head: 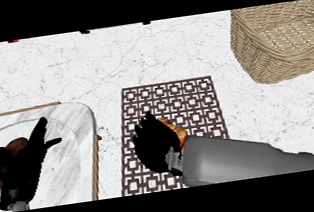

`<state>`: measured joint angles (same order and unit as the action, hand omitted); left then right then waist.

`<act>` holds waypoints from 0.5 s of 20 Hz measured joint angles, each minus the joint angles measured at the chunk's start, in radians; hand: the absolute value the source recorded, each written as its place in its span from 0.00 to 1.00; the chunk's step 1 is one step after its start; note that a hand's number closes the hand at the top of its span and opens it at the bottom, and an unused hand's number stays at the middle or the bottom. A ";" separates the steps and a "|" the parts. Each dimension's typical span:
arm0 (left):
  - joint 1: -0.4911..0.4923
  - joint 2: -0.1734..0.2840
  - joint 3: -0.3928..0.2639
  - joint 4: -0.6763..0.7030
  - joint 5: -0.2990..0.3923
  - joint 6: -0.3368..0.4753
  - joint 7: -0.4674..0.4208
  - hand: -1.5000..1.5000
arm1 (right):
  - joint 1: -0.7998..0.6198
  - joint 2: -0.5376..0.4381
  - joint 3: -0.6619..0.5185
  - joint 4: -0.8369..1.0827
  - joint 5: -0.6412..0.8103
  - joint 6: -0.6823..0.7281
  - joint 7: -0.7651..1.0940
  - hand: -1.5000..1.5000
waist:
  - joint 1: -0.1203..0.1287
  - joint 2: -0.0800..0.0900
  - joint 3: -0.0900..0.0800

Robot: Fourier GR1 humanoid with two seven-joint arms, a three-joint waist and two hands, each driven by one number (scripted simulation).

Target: Pick the croissant from the placemat and place it in the basket

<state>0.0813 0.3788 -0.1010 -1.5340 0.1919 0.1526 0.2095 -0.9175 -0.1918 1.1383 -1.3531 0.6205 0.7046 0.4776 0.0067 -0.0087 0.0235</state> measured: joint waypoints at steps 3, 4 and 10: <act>0.002 0.001 0.009 0.001 0.005 -0.014 -0.007 0.50 | 0.012 -0.008 0.005 0.017 0.023 -0.024 -0.028 0.00 | 0.000 0.001 -0.001; 0.001 -0.003 0.009 0.000 0.001 -0.009 -0.002 0.50 | 0.014 -0.009 0.007 0.027 0.029 -0.031 -0.039 0.00 | 0.000 0.000 0.000; 0.004 -0.006 0.018 -0.001 -0.001 -0.022 -0.008 0.50 | 0.035 -0.008 0.018 0.065 0.074 -0.072 -0.082 1.00 | 0.000 0.000 -0.001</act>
<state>0.0854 0.3724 -0.0834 -1.5351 0.1910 0.1309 0.2018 -0.8822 -0.1996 1.1563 -1.2881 0.6942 0.6325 0.3953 0.0065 -0.0086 0.0228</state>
